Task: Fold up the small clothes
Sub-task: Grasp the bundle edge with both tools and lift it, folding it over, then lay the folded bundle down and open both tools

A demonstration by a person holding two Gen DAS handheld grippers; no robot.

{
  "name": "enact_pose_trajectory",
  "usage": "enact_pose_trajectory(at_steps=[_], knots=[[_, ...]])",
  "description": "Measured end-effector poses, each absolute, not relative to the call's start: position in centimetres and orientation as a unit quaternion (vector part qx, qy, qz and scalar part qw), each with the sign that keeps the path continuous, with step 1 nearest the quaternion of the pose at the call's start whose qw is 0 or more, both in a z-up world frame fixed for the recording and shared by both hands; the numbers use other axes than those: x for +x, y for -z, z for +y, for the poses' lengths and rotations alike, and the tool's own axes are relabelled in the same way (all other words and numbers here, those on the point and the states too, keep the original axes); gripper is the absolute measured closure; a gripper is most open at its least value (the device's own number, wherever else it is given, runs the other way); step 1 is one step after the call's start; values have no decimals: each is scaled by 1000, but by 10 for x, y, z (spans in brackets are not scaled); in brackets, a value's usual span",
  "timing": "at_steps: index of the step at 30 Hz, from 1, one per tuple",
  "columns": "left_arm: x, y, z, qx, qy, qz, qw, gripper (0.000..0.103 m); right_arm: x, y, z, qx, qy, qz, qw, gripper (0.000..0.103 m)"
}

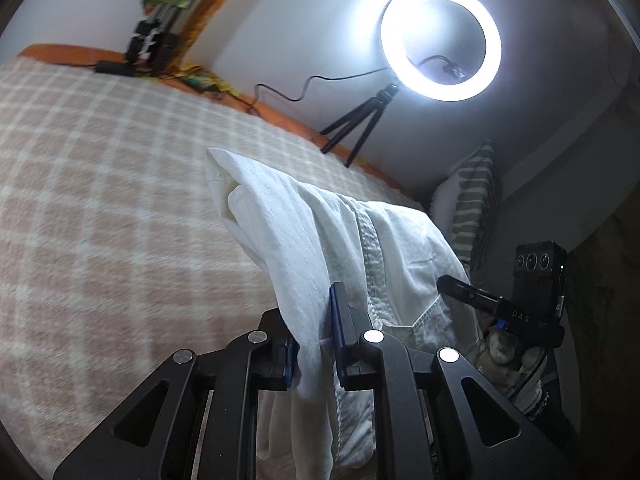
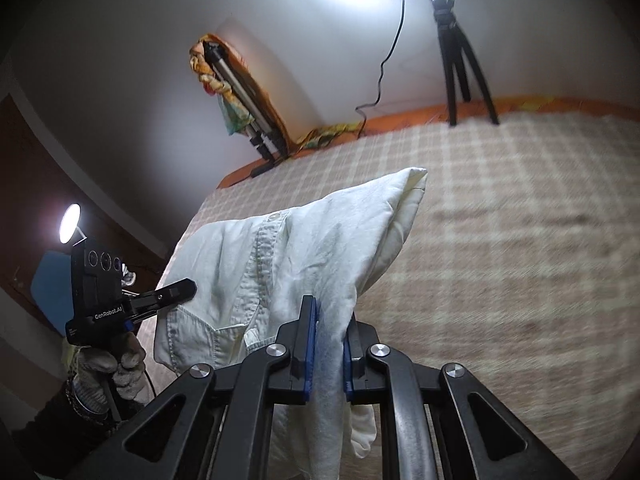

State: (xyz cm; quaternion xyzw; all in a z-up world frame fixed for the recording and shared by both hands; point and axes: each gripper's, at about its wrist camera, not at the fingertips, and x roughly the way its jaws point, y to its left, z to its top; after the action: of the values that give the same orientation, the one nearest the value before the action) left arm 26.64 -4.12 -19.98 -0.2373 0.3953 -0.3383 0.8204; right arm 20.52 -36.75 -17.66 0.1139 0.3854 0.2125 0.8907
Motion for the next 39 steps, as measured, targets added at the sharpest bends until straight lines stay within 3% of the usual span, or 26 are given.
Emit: enact_pose_trajectory(at_steps=[11,22,39], knots=[[311,179,-151,-194,388,376,819,90,222,120,-454,57,-143,346,925,94],[360,177,-270,-154,414,375,815,90,270,107,-553,45,-66,334,939,95],[392,197,-353,-70,384,377,840,90,334,143,-642,51,5,335,941,95]])
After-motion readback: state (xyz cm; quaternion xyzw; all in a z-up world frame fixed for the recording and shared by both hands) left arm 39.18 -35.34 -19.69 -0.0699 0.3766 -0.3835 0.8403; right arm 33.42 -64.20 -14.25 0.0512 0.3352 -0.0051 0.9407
